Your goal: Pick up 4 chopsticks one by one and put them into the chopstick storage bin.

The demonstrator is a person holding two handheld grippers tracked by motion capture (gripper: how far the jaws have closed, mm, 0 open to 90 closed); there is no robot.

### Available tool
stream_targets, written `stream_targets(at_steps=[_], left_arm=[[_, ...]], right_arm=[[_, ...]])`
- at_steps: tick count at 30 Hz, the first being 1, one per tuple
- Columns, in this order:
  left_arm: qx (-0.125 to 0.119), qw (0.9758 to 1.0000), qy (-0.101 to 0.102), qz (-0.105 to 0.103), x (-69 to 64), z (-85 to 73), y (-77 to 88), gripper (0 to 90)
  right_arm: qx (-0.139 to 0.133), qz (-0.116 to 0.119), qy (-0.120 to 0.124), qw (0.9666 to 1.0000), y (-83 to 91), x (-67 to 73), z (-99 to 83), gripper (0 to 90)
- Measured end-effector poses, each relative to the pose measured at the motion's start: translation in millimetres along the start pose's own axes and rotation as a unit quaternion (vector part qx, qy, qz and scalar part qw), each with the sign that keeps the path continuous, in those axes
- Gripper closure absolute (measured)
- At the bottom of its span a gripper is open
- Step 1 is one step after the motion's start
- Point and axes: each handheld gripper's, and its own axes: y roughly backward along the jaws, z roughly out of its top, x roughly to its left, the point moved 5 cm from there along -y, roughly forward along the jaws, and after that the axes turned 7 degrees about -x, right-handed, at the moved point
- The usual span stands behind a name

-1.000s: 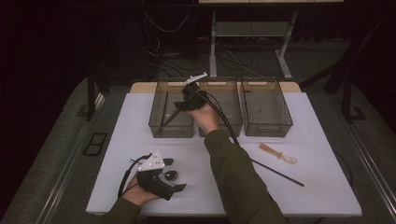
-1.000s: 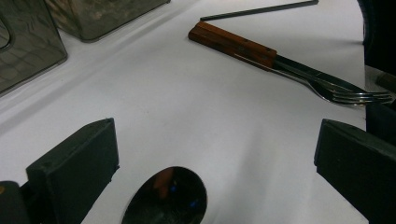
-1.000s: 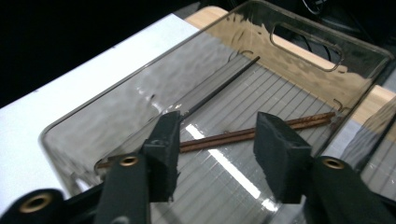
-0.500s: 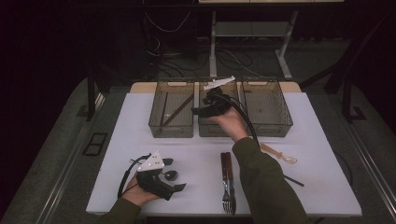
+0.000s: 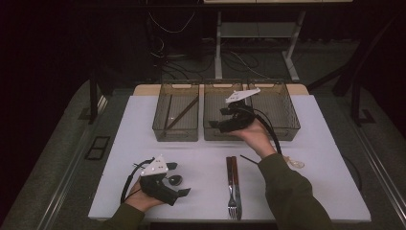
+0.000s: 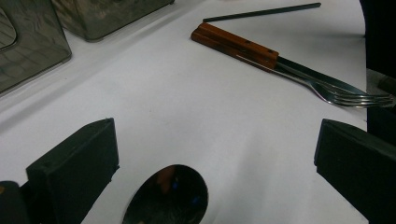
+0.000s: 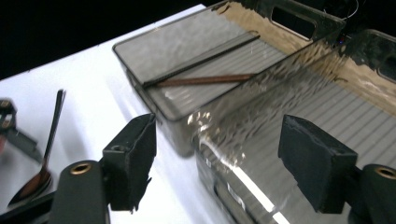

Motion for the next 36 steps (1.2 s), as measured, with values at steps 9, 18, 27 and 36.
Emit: stream_targets(at_steps=[9,18,27,36], left_arm=[[0.001,1.0000,0.000,0.001,0.2,-0.5,0.0,0.0],[0.001,1.0000,-0.001,0.007,-0.4,0.0,1.1,0.0],[0.003,1.0000,-0.001,0.008,-0.8,-0.1,0.7,0.0],[0.002,1.0000,0.000,0.008,-1.1,0.2,1.0,0.0]], right_arm=[[0.001,0.013,0.010,0.9999,32.2,2.4,-28.3,20.9],[-0.006,0.016,-0.001,0.9998,71.9,-1.2,-66.0,21.4],[0.013,0.005,0.000,0.9999,113.8,-5.8,-106.4,24.9],[0.046,-0.002,-0.008,0.9989,149.4,-10.6,-143.4,44.5]])
